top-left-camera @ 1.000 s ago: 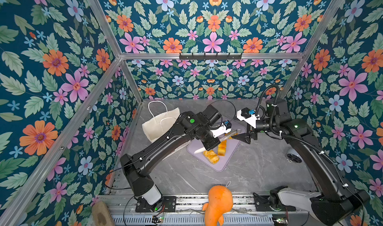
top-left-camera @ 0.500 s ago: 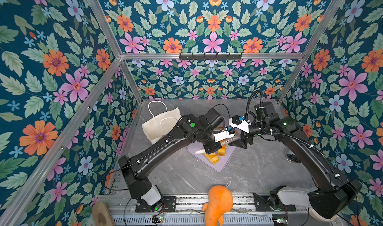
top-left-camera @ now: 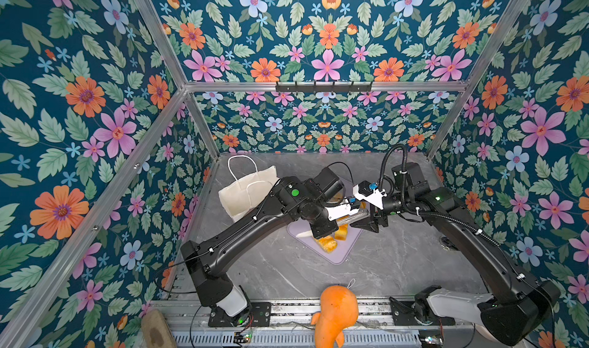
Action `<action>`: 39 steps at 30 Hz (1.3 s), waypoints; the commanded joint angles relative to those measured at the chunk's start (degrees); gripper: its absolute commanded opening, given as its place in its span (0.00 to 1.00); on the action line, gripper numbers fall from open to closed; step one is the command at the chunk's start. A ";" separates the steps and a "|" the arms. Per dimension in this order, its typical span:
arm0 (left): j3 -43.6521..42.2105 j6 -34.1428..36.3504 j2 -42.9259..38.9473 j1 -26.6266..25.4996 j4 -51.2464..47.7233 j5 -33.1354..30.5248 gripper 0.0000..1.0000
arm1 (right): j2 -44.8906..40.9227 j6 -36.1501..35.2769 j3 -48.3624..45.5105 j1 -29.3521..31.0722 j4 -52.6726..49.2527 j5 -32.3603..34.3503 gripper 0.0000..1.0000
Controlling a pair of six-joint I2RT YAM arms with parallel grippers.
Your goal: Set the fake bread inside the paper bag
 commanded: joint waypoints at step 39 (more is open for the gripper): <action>-5.15 2.02 -4.50 0.05 11.93 4.63 0.00 | -2.97 5.95 -2.03 -0.78 4.45 0.03 0.70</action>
